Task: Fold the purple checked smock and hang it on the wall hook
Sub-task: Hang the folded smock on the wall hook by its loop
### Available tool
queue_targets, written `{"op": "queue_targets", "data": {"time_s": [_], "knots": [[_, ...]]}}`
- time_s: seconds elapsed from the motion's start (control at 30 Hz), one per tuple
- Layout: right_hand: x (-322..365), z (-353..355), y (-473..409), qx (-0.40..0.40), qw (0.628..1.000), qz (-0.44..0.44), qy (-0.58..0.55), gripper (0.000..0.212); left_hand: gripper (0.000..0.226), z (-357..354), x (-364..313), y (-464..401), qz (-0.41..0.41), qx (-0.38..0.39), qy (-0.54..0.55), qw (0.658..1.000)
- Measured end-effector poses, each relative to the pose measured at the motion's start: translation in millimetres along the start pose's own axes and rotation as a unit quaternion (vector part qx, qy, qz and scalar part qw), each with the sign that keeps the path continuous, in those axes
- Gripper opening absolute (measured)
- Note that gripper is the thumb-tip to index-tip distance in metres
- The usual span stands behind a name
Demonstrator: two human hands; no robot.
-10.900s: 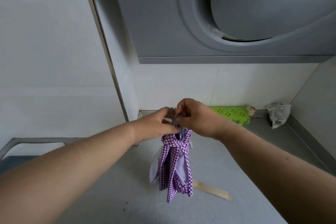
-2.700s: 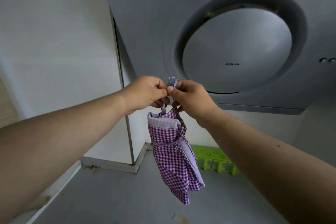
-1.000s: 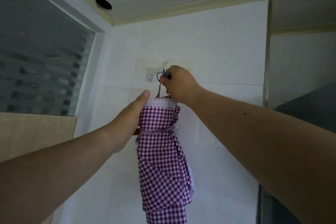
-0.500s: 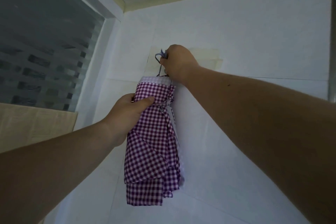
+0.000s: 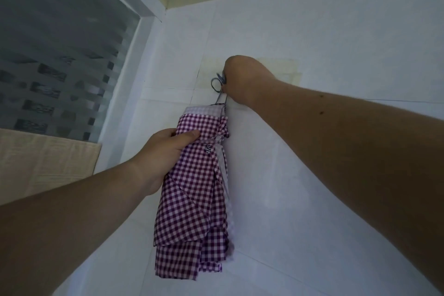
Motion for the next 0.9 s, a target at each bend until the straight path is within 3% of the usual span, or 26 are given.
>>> {"op": "queue_targets", "data": {"time_s": [0.07,0.23,0.43,0.5,0.6,0.7,0.83,0.87,0.9], "knots": [[-2,1,10,-0.016,1.0,-0.003,-0.013,0.002,0.045,3,8,3,0.021,0.003,0.006,1.0],[1,-2,41,-0.005,0.998,-0.038,-0.055,0.012,0.052,10,20,13,0.069,-0.004,0.023,0.997],[20,-21,109,0.132,0.966,-0.106,-0.193,0.032,0.074,3,50,43,0.159,0.084,-0.002,0.984],[28,-36,133,0.193,0.94,-0.123,-0.253,0.045,0.071,1,67,58,0.181,0.119,-0.001,0.976],[40,-68,172,0.277,0.861,-0.183,-0.386,0.061,0.069,-1,91,78,0.217,0.162,0.027,0.962],[47,-88,191,0.271,0.874,-0.145,-0.377,0.048,0.058,-2,101,92,0.225,0.163,0.049,0.959],[58,-105,206,0.296,0.778,-0.183,-0.523,0.048,0.052,3,98,95,0.185,0.142,0.068,0.97],[59,-108,206,0.283,0.765,-0.192,-0.546,0.048,0.051,3,96,94,0.172,0.14,0.063,0.973],[60,-112,208,0.261,0.775,-0.197,-0.541,0.047,0.051,5,97,96,0.167,0.134,0.057,0.975]]}}
Point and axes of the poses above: each hand's wrist, its own y-axis away from the middle knuckle, its own z-axis out of the back of the hand, x = y × z, the point moved 7 cm from there along -y, towards the middle knuckle
